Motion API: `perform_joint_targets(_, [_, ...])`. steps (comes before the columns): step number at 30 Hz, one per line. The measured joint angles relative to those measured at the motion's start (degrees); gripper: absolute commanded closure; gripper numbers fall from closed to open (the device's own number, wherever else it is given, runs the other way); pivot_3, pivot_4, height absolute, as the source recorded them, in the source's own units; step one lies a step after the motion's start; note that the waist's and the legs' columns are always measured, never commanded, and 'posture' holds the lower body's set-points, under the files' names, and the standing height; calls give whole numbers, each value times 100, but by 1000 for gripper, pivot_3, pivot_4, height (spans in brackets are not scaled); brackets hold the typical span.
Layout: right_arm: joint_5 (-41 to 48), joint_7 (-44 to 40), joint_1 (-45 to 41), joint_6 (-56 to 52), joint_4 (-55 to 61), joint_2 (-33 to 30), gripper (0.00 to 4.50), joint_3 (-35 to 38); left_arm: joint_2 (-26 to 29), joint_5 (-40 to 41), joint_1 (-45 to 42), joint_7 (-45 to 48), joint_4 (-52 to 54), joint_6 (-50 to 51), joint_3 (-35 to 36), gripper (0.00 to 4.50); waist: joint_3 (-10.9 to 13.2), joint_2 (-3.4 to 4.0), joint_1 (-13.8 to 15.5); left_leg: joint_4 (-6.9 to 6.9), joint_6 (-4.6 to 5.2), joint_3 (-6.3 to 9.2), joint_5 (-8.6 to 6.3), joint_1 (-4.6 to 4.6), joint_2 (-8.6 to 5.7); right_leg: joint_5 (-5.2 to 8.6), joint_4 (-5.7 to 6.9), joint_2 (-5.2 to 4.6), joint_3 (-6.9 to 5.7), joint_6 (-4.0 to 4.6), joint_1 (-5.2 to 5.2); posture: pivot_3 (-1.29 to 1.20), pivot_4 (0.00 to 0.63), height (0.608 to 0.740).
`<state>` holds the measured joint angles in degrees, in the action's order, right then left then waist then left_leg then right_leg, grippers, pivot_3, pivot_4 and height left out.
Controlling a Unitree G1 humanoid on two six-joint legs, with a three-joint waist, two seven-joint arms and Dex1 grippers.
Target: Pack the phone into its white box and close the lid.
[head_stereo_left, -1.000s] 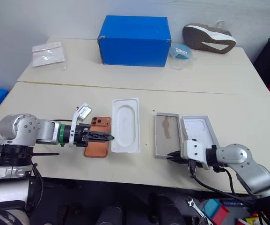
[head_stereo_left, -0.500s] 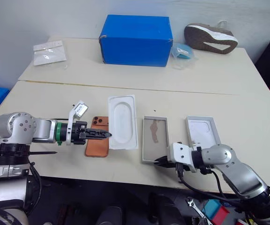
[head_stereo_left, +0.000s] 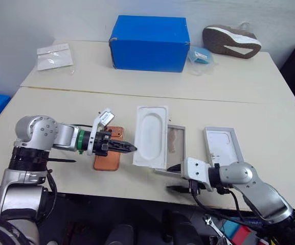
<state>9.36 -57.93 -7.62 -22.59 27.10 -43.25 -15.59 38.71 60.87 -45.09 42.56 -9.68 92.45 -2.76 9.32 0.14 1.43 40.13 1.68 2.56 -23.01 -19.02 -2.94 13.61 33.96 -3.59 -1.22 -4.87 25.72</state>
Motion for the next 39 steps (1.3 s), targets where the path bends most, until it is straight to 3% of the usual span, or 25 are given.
perform_joint_targets(3, [442,-45,262,-227,519,-206,29,538,-266,-51,-151,1,-36,2,-207,4500,0,0,-1,2,1,4,1,-6,-2,0,-4,-1,-2,-1,0,0,150,740])
perform_joint_targets(6, [1243,-49,695,-670,1134,-350,29,1426,-523,-165,-366,-10,-234,1,-407,4500,2,2,8,2,1,9,1,-8,-1,-1,-6,-1,-6,-1,0,0,150,740])
perform_joint_targets(9, [2235,-27,1371,-1195,1753,-494,29,2933,-783,-623,-546,-117,-382,-13,-782,4500,2,3,23,3,1,13,1,-10,-2,-2,-8,-3,-8,-3,-5,0,150,740])
perform_joint_targets(12, [2635,-31,1971,-1403,2047,-582,29,3982,-1039,-838,-623,-112,-609,-5,-881,4500,2,1,18,2,2,13,2,-10,-2,-2,-7,-2,-5,-3,-5,0,150,740])
perform_joint_targets(16, [3020,28,2526,-1535,2274,-578,29,4790,-1356,-1194,-851,-193,-1114,-69,-817,4500,3,1,0,2,-1,7,4,-4,-1,-2,2,-2,1,-3,-4,0,150,740])
perform_joint_targets(21, [3387,323,2776,-1616,2461,-535,29,5222,-1537,-1588,-900,-290,-1550,-175,-724,4500,3,1,5,-2,-6,8,7,0,-1,-2,4,-2,3,-3,-4,0,150,740])
perform_joint_targets(39, [3614,870,2773,-1613,2546,-581,29,4923,-1940,-1880,-1004,-445,-1805,-4,-528,4500,3,0,14,-1,-8,9,9,-3,-2,-2,4,-4,1,-4,-3,0,150,740])
